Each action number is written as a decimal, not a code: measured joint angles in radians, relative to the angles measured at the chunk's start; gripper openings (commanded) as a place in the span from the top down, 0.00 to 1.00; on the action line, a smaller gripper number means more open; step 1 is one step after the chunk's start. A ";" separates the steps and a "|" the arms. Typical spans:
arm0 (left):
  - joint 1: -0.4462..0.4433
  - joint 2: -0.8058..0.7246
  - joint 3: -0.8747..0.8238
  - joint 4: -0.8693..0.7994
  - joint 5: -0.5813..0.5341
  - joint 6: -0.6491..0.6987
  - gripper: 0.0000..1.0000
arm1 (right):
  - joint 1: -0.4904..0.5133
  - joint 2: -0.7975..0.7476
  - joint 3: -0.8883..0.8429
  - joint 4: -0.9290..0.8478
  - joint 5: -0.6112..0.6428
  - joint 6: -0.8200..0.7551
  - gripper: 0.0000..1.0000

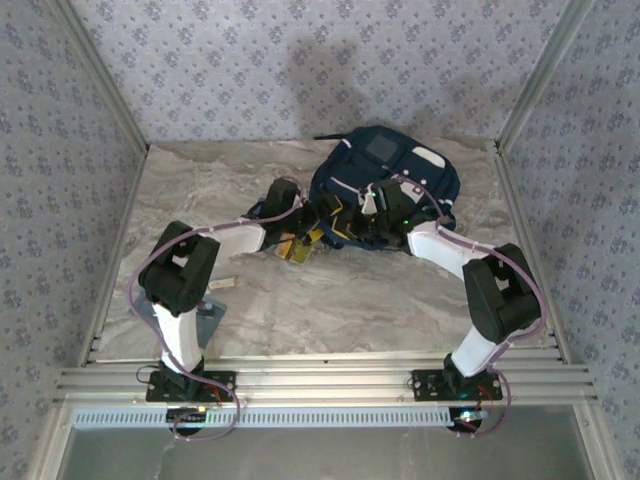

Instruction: Pack the student bag

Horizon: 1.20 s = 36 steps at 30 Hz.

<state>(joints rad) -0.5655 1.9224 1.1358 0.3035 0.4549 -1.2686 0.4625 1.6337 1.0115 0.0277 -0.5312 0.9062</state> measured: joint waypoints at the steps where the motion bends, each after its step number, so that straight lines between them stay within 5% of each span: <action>1: -0.003 0.007 0.000 0.021 -0.002 -0.011 0.20 | 0.000 -0.009 -0.003 -0.005 0.000 0.000 1.00; 3: -0.011 0.017 0.008 0.056 -0.006 -0.033 0.34 | 0.000 -0.026 -0.012 -0.012 0.000 0.000 1.00; 5: -0.013 0.026 0.027 0.070 -0.017 -0.051 0.62 | 0.000 -0.041 -0.022 -0.021 0.000 -0.001 1.00; 9: -0.019 0.030 0.062 0.063 -0.023 -0.041 0.99 | 0.000 -0.056 -0.034 -0.028 0.000 -0.011 1.00; 23: 0.039 0.053 0.146 -0.073 0.063 0.069 1.00 | -0.123 -0.112 -0.125 -0.194 -0.090 -0.252 1.00; 36: 0.117 0.056 0.229 -0.206 0.179 0.173 1.00 | -0.354 -0.130 -0.155 -0.370 -0.024 -0.505 1.00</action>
<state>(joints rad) -0.4488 1.9789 1.3643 0.0975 0.6342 -1.0958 0.1081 1.5040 0.8566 -0.3424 -0.5556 0.4015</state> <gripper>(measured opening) 0.178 0.070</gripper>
